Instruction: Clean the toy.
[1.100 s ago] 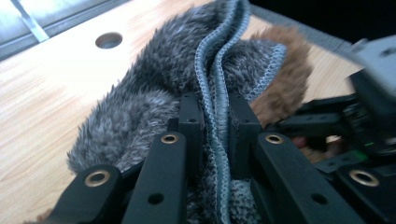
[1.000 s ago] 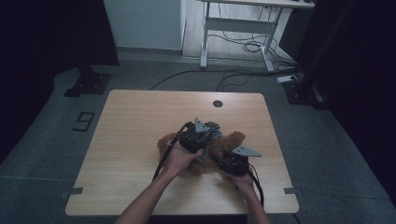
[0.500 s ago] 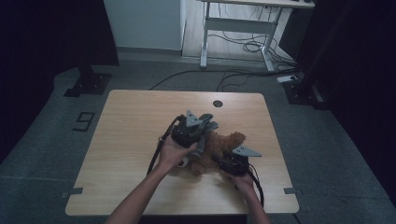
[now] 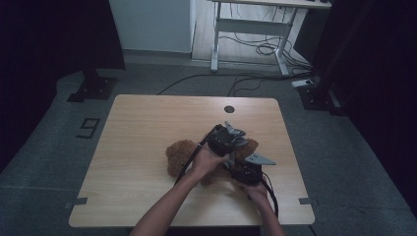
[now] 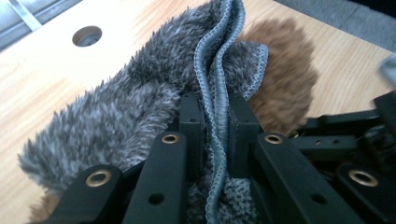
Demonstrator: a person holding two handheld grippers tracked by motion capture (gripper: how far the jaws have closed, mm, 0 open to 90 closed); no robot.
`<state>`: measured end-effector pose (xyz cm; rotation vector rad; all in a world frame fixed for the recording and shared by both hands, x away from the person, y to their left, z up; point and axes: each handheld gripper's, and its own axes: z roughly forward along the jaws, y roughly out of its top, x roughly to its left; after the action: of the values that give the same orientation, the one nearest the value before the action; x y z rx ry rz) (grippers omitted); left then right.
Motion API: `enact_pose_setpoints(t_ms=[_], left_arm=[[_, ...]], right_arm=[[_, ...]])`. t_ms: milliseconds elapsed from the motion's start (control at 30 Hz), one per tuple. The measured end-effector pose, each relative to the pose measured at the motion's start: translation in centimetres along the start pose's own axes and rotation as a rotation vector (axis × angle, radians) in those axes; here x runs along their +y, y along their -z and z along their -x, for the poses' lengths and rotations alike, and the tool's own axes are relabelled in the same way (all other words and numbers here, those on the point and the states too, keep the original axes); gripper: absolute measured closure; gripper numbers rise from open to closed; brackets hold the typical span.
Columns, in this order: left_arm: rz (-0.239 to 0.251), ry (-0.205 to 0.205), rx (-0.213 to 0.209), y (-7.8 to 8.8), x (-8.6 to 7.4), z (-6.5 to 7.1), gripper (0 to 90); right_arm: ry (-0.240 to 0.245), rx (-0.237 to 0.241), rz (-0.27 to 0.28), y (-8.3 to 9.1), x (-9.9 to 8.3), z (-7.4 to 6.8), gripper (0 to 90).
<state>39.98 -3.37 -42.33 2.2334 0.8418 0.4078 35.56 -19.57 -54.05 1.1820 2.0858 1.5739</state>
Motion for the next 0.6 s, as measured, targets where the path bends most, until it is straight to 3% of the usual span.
enact_pose_setpoints(t_ms=[267,367,600], left_arm=[[0.000,0.019,0.067,2.4,-1.8,-2.3,79.2],[0.011,0.047,0.090,3.6,-2.9,-3.9,79.1],[0.021,0.090,0.117,5.0,-4.2,-5.8,79.1]], right_arm=[[0.005,-0.005,0.000,0.0,0.0,-0.1,55.5],[0.001,-0.007,0.001,0.0,0.0,-0.1,55.7],[0.000,-0.006,0.001,0.0,0.0,-0.1,55.7]])
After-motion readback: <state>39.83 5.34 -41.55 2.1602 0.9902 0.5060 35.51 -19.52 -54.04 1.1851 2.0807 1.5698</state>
